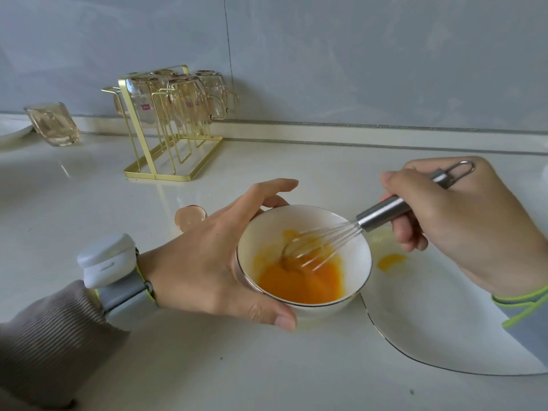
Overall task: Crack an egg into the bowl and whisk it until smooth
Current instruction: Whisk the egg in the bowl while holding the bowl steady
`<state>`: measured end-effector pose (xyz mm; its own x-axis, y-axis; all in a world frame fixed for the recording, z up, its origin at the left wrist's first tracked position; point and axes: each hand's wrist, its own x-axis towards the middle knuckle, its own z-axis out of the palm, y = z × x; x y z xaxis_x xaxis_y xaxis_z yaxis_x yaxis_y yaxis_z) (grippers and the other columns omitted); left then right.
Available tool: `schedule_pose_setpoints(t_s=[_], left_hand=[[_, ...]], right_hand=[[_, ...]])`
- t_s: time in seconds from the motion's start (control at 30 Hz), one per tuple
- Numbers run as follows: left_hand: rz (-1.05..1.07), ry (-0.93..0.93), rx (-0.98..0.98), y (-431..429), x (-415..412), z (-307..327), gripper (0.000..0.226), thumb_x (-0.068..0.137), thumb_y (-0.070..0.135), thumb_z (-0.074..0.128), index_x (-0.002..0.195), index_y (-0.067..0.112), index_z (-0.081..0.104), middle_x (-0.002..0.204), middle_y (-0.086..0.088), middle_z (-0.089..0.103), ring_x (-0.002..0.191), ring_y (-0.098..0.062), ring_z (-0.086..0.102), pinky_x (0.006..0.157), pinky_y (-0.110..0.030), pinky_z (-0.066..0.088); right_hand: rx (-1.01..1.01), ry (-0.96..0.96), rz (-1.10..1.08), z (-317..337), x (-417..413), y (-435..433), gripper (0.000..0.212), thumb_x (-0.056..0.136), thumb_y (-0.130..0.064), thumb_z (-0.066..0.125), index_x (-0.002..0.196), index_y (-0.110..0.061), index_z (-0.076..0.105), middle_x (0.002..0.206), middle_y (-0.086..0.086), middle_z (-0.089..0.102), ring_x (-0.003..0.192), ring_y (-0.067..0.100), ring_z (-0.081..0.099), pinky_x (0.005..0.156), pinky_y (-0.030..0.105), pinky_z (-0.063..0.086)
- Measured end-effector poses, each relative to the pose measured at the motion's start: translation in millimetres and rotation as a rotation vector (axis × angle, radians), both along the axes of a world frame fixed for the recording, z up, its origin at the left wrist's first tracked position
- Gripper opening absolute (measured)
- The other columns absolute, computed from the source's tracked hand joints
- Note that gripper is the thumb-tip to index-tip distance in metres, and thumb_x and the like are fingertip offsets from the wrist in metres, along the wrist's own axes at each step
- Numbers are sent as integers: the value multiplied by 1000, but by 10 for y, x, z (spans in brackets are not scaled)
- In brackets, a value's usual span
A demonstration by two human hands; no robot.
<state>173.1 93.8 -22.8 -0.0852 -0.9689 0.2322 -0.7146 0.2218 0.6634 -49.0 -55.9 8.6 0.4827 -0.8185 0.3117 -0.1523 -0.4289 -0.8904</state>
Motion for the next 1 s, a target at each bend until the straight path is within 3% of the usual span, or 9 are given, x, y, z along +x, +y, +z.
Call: schedule_pose_setpoints(t_s=[0.2, 0.3, 0.43, 0.57, 0.7, 0.83, 1.0], left_hand=[[8, -22, 2, 2, 0, -6, 124, 50, 67, 84, 152, 46, 15, 138, 25, 47, 129, 6, 50, 95, -1, 38], [-1, -14, 4, -3, -1, -5, 124, 51, 76, 82, 151, 47, 15, 138, 25, 47, 129, 4, 51, 96, -4, 41], [3, -21, -6, -5, -3, -8, 124, 50, 66, 84, 152, 44, 16, 138, 22, 48, 128, 1, 54, 96, -9, 45], [-8, -8, -1, -5, 3, -7, 125, 50, 82, 77, 152, 44, 15, 140, 21, 48, 129, -1, 54, 98, -10, 45], [1, -25, -9, -3, 8, -13, 128, 49, 71, 84, 153, 42, 16, 140, 19, 49, 128, 2, 54, 97, -5, 40], [-3, -7, -4, -8, 8, -12, 124, 51, 84, 74, 152, 44, 16, 141, 19, 48, 130, -4, 54, 100, -14, 47], [-4, -5, -8, -8, 3, -8, 123, 52, 85, 72, 152, 43, 16, 141, 18, 48, 130, -4, 55, 99, -12, 47]], right_hand=[[-21, -16, -19, -8, -6, -25, 37, 91, -14, 58, 55, -4, 62, 39, 8, 52, 37, 25, 45, 39, 25, 36], [-41, 11, -20, -1, -17, -32, 37, 88, -13, 58, 55, 1, 58, 37, 10, 49, 36, 24, 43, 38, 21, 35], [-115, -43, -47, 1, -23, -7, 37, 91, -13, 59, 56, 0, 59, 37, 7, 50, 37, 22, 42, 39, 20, 35], [-184, -34, -78, 9, -34, -19, 37, 84, -16, 59, 56, 7, 52, 33, 5, 42, 36, 19, 34, 39, 22, 31], [-218, -58, -99, 20, -46, -18, 34, 80, -21, 57, 56, 2, 54, 34, 9, 45, 36, 19, 35, 39, 22, 32], [-198, -47, -43, 27, -49, 8, 35, 79, -22, 57, 54, 3, 54, 33, 10, 42, 36, 19, 34, 40, 22, 32], [-222, -32, -42, 38, -49, 1, 36, 79, -22, 57, 54, 3, 52, 32, 8, 40, 35, 18, 30, 38, 19, 27]])
